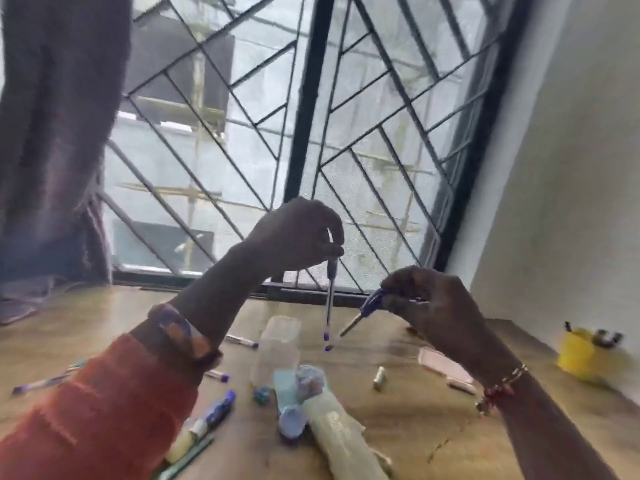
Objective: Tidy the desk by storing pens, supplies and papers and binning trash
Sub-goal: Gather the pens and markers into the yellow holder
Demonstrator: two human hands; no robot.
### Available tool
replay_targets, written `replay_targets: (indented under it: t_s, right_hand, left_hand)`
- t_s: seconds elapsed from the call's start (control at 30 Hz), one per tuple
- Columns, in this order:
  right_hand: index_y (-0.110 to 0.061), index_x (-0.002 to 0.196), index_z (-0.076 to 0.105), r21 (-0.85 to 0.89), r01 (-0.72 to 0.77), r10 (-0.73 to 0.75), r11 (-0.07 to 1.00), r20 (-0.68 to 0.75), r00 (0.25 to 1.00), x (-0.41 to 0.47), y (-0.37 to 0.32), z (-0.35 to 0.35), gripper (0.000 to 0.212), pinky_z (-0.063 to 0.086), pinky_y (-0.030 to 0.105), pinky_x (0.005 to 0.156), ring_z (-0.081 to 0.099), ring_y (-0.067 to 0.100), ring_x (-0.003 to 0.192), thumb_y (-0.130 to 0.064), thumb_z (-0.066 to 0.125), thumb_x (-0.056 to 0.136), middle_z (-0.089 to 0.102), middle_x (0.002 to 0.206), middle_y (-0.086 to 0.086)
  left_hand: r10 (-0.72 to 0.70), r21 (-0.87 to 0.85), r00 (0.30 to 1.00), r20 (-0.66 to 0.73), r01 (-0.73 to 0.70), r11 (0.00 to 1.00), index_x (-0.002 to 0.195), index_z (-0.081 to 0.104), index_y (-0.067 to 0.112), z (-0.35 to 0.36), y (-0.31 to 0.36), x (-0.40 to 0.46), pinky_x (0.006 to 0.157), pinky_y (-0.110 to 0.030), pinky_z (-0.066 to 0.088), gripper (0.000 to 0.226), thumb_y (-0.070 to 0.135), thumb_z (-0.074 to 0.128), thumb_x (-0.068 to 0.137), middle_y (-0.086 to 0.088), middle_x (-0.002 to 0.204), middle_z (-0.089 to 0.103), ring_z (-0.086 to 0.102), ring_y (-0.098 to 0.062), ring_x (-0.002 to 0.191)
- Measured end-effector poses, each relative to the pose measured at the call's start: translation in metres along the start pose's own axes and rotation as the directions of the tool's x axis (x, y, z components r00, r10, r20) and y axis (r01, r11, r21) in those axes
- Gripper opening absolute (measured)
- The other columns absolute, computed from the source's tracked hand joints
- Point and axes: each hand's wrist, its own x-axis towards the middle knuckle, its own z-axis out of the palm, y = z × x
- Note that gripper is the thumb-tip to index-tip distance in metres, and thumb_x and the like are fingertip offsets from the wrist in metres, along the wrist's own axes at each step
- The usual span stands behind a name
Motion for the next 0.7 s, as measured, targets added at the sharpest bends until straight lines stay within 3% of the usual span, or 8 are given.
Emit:
replay_targets:
  t_s: [0.13,0.27,0.33,0.53,0.7]
  right_hand:
    - [-0.029,0.071,0.065,-0.104,-0.136,0.124,0.985,-0.111,0.986,-0.051,0.047,-0.083,0.024,0.05,0.014,0.065,0.064,0.003,0.071,-0.007,0.074,0.074,0.072,0.075,-0.005]
    - [-0.024,0.07,0.066,-0.158,-0.273,0.234,0.949,-0.23,0.945,-0.103,0.085,-0.152,0.018,0.049,0.016,0.067,0.064,0.01,0.072,-0.007,0.074,0.074,0.071,0.076,-0.003]
    - [-0.021,0.072,0.068,-0.184,-0.338,0.282,0.923,-0.276,0.919,-0.127,0.102,-0.184,0.014,0.049,0.015,0.065,0.063,0.008,0.07,-0.009,0.074,0.074,0.07,0.075,-0.002]
    - [-0.023,0.069,0.068,-0.177,-0.477,0.365,0.861,-0.439,0.821,-0.179,0.148,-0.262,0.015,0.045,0.013,0.063,0.062,0.005,0.066,-0.01,0.072,0.075,0.07,0.069,-0.004]
    - [-0.021,0.071,0.067,-0.171,-0.501,0.354,0.848,-0.52,0.777,-0.187,0.188,-0.314,0.015,0.044,0.007,0.062,0.06,-0.003,0.063,-0.008,0.071,0.076,0.069,0.071,-0.007]
  left_hand:
    - [0.122,-0.031,0.988,0.09,-0.12,0.992,0.083,0.07,0.029,0.062,0.087,0.036,0.072,-0.029,0.053,0.009,0.033,0.067,0.076,0.021,0.06,0.049,0.057,-0.009,0.07]
    - [0.278,-0.074,0.942,0.189,-0.269,0.96,0.079,0.068,0.029,0.126,0.161,0.065,0.072,-0.034,0.054,0.018,0.041,0.061,0.067,0.019,0.058,0.049,0.056,-0.011,0.071]
    - [0.318,-0.099,0.925,0.21,-0.303,0.948,0.08,0.069,0.028,0.152,0.199,0.083,0.069,-0.029,0.052,0.012,0.035,0.066,0.072,0.018,0.06,0.051,0.058,-0.011,0.073]
    - [0.203,-0.22,0.976,-0.075,-0.215,0.952,0.091,0.07,0.028,0.224,0.296,0.132,0.07,-0.029,0.045,0.013,0.028,0.064,0.08,0.004,0.09,0.069,0.063,-0.024,0.092]
    - [0.127,-0.249,0.963,-0.237,-0.186,0.95,0.099,0.07,0.021,0.302,0.339,0.197,0.061,-0.028,0.039,0.018,0.022,0.06,0.084,-0.009,0.097,0.071,0.063,-0.036,0.09]
